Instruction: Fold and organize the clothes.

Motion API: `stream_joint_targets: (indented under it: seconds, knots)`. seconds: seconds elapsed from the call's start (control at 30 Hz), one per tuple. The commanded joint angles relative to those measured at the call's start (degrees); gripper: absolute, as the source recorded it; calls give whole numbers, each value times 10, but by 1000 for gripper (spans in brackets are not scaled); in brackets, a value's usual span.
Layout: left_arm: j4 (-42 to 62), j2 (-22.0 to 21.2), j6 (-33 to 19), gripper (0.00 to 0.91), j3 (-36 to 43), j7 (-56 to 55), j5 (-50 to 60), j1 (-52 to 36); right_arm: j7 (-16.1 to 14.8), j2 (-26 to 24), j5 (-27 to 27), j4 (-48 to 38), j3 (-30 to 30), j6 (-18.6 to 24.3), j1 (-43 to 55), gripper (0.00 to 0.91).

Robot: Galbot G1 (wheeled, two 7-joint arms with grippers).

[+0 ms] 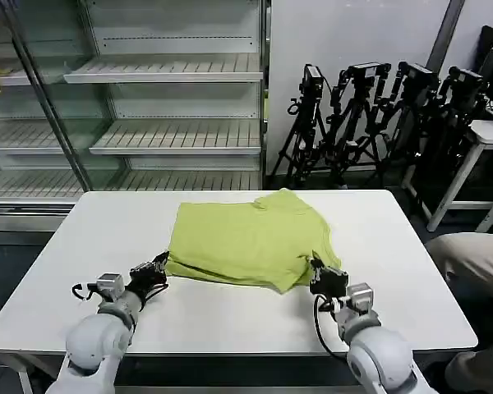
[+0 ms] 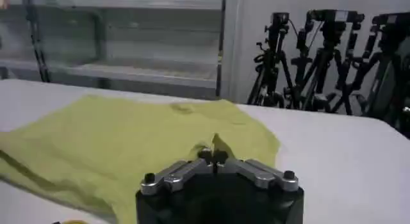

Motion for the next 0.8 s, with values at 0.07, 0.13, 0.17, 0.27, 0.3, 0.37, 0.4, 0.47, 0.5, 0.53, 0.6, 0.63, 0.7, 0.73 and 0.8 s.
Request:
stream_joint_targets:
  seconds: [0.07, 0.13, 0.17, 0.27, 0.3, 0.37, 0.4, 0.47, 0.5, 0.53, 0.6, 0.63, 0.7, 0.73, 0.8]
  knots:
    - [53, 2, -1, 20, 10, 0, -6, -47, -20, 20, -29, -94, -7, 22, 75, 0]
    - [60, 3, -1, 20, 10, 1, -6, -52, -23, 22, -33, -102, -10, 27, 77, 0]
    - [64, 3, -1, 20, 10, 2, -6, -55, -25, 24, -37, -106, -11, 30, 78, 0]
    - [71, 4, -1, 20, 13, 3, -6, -60, -27, 28, -48, -116, -10, 37, 83, 0]
    - [72, 4, -1, 20, 13, 3, -6, -61, -28, 29, -49, -122, -10, 37, 87, 0]
    - [77, 4, -1, 20, 16, 3, -5, -64, -28, 30, -50, -126, -11, 38, 90, 0]
    - [80, 5, -1, 20, 16, 3, -5, -64, -28, 30, -52, -129, -11, 38, 92, 0]
    - [88, 6, -1, 20, 18, 4, -4, -67, -28, 30, -54, -132, -11, 38, 93, 0]
    - [91, 7, -1, 20, 18, 4, -4, -68, -28, 31, -56, -133, -10, 36, 93, 0]
    - [95, 7, -1, 20, 19, 4, -4, -70, -28, 31, -56, -133, -10, 36, 93, 0]
    - [98, 8, -1, 20, 19, 5, -4, -73, -31, 31, -56, -134, -10, 36, 93, 0]
    - [101, 8, -1, 20, 19, 6, -4, -76, -30, 31, -56, -134, -10, 36, 93, 0]
    - [104, 8, -1, 20, 19, 8, -4, -81, -31, 32, -56, -136, -11, 36, 92, 0]
    - [106, 8, -1, 20, 19, 9, -4, -82, -33, 33, -56, -138, -12, 37, 92, 0]
    - [110, 9, -1, 81, 21, 9, -4, -86, -30, 35, -58, -139, -13, 33, 91, 81]
